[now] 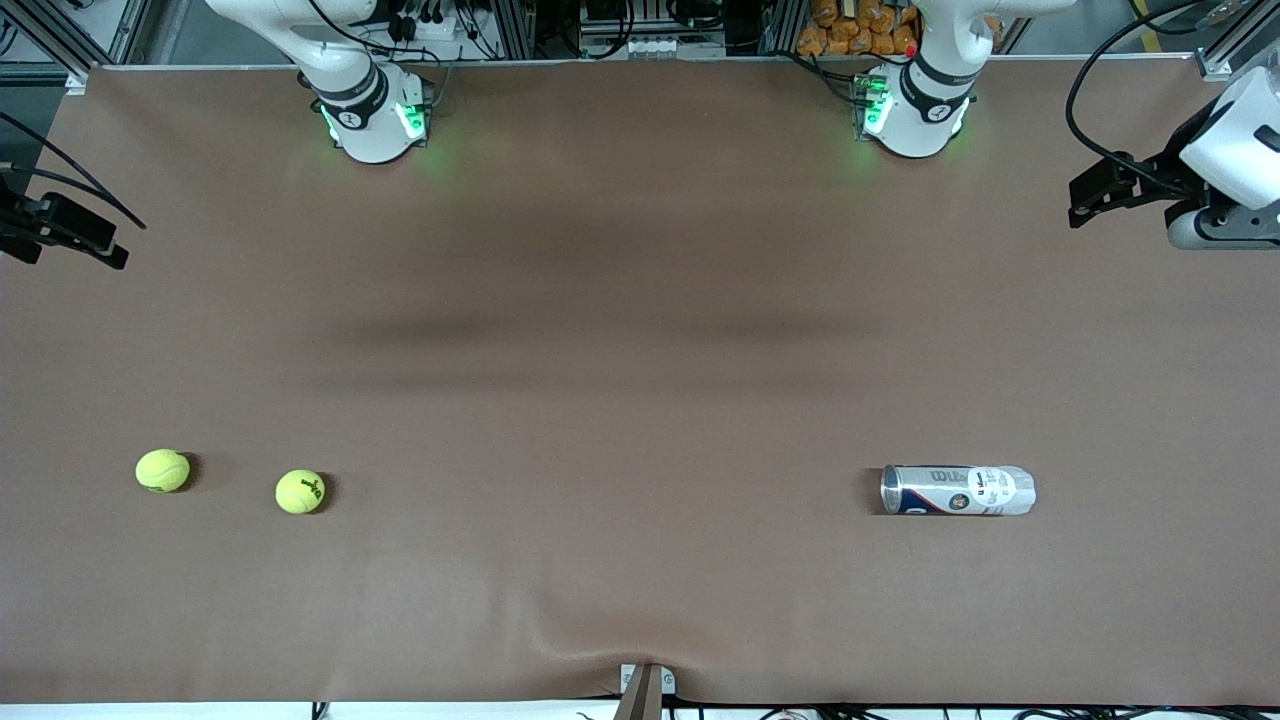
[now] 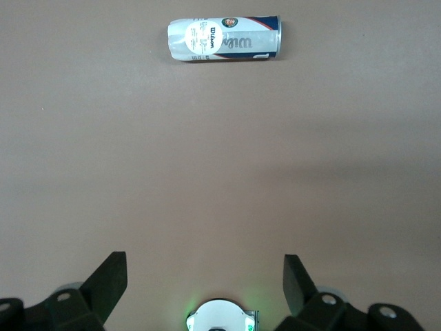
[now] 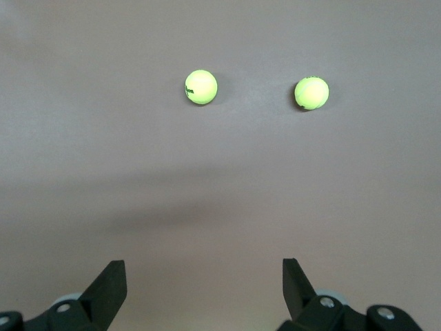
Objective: Insert tennis ball vertically with right arm
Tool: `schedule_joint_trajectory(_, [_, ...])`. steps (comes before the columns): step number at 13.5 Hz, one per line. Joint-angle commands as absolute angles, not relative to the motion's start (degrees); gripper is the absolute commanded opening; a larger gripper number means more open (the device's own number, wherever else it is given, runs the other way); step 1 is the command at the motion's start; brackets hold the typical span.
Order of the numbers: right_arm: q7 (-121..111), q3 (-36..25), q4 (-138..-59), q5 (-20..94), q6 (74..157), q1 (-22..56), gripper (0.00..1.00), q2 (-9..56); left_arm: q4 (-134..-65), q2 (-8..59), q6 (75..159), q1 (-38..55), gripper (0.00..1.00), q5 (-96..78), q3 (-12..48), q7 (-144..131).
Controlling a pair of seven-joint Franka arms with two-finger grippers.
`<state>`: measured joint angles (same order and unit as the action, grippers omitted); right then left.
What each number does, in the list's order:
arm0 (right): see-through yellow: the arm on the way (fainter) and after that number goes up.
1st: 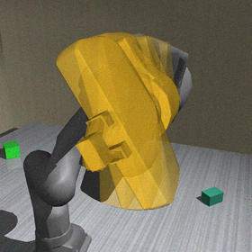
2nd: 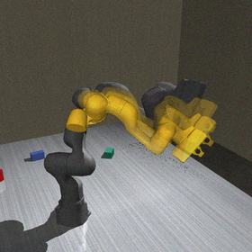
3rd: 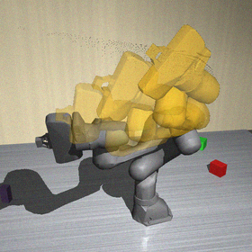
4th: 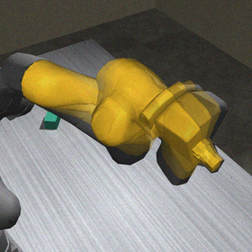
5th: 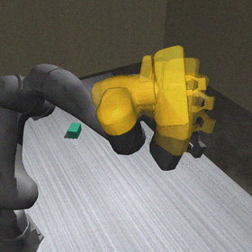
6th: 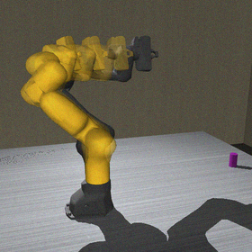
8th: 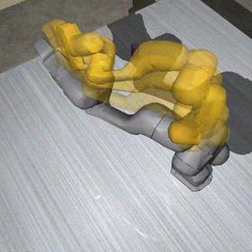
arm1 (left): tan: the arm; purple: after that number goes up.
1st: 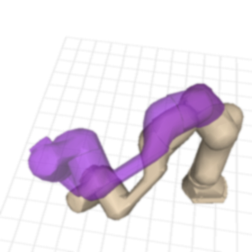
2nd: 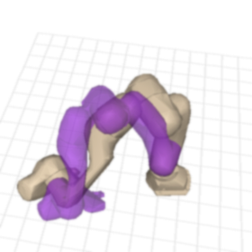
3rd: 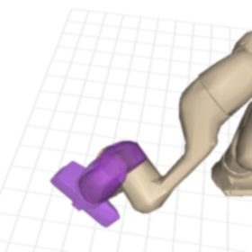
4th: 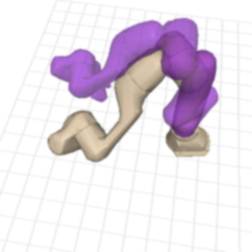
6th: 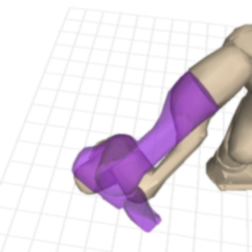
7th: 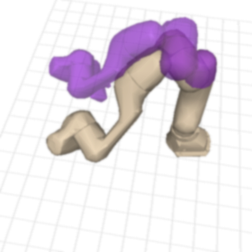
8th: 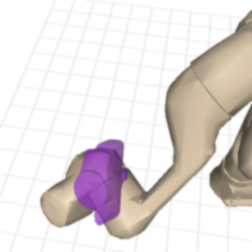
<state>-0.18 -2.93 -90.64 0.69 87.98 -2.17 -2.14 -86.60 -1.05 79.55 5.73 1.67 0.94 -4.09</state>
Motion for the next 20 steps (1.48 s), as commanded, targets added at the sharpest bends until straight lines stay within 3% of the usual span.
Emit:
schedule_joint_trajectory(1, [-0.53, -2.72, -91.50, -0.09, 87.54, -2.46, 1.00, -3.52, -87.98, -2.81, 80.07, 5.80, 1.00, 2.72, 0.88, -3.43])
schedule_joint_trajectory(20, [-0.70, -2.81, -91.84, -0.17, 87.71, -3.69, 1.00, -3.34, -87.19, 0.87, 80.24, 6.15, 1.00, 2.81, 1.41, -3.52])
